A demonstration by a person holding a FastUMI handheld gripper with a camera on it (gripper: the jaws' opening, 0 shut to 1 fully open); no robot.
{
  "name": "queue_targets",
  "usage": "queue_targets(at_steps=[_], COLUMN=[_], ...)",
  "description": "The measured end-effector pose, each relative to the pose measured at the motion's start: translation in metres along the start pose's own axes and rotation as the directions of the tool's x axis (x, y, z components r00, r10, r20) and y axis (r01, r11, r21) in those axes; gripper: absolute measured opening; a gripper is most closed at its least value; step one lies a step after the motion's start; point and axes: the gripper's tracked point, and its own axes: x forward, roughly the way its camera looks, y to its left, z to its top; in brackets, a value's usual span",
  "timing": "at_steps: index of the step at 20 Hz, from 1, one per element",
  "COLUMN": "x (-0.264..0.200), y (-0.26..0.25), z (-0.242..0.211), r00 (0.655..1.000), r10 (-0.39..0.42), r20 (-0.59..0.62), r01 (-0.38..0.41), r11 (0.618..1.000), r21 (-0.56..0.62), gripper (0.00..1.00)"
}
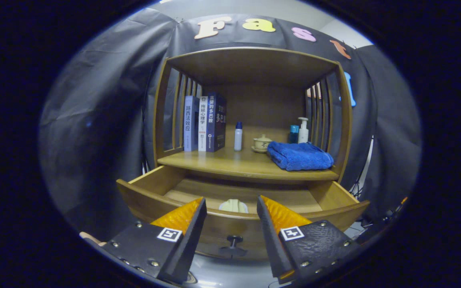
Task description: Pull open the drawer, take out the items inside it, and place them on the countertop above the cabinet.
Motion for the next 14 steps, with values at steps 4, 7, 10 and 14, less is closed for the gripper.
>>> queue_targets(at_steps=[4, 7, 10, 14], x=[0.013, 0.016, 0.019, 0.024], y=[-0.002, -0.003, -0.004, -0.004], z=[0.005, 0.004, 0.002, 0.001], r00=[1.0, 0.999, 0.999, 0.999], r10=[0.003, 0.001, -0.006, 0.002], r20=[-0.026, -0.036, -0.033, -0.048], r01=[-0.003, 0.0, 0.005, -0.003], r11=[1.0, 1.0, 1.0, 1.0], r21=[0.014, 0.022, -0.014, -0.025], gripper=[0.75, 0.75, 0.75, 0.75])
